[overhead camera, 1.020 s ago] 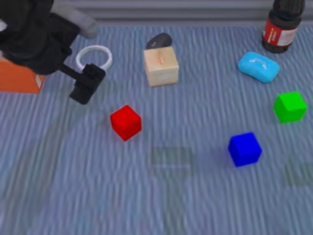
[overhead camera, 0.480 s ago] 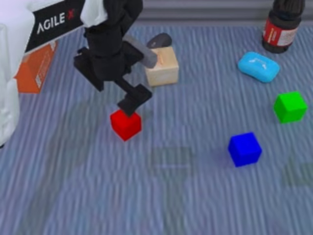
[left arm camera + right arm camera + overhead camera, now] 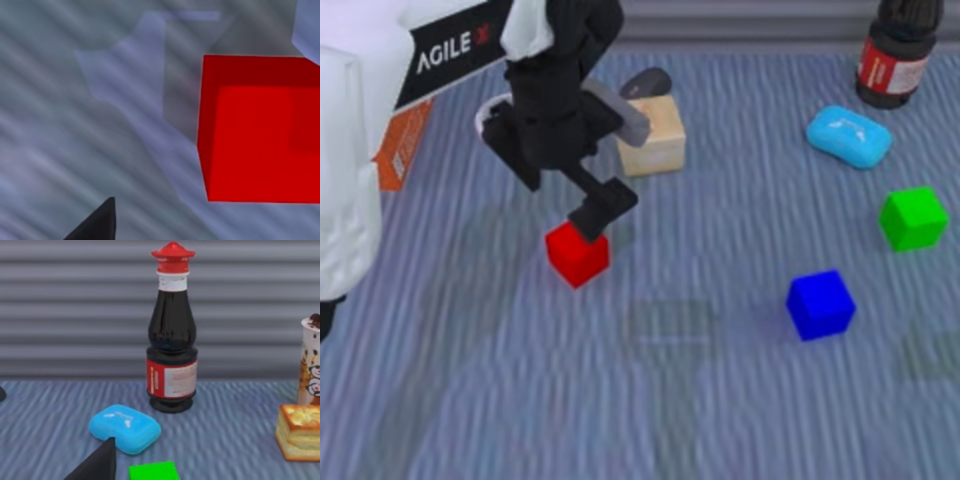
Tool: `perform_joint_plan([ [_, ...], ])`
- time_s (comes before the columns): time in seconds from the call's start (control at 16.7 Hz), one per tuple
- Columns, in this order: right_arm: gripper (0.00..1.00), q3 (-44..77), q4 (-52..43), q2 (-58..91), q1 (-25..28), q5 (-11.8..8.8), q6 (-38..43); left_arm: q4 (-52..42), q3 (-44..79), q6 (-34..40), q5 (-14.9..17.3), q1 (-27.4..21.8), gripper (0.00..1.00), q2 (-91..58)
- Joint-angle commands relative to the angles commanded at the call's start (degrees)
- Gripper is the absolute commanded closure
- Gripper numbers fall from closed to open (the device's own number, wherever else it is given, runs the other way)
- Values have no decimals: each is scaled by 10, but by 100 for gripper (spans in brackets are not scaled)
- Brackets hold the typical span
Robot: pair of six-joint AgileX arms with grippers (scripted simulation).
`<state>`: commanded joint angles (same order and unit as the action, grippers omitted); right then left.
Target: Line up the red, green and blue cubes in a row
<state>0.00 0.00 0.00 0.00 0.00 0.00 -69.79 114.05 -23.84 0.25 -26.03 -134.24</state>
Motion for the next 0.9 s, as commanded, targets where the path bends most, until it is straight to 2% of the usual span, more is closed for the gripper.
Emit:
perform_joint_plan([
  [0.48, 0, 0, 0, 0, 0, 0, 0, 151, -96, -1, 1, -2, 0, -52],
  [0.78, 0, 0, 0, 0, 0, 0, 0, 162, -104, -2, 1, -2, 0, -58],
  [0.9, 0, 0, 0, 0, 0, 0, 0, 162, -104, -2, 1, -2, 15, -58],
])
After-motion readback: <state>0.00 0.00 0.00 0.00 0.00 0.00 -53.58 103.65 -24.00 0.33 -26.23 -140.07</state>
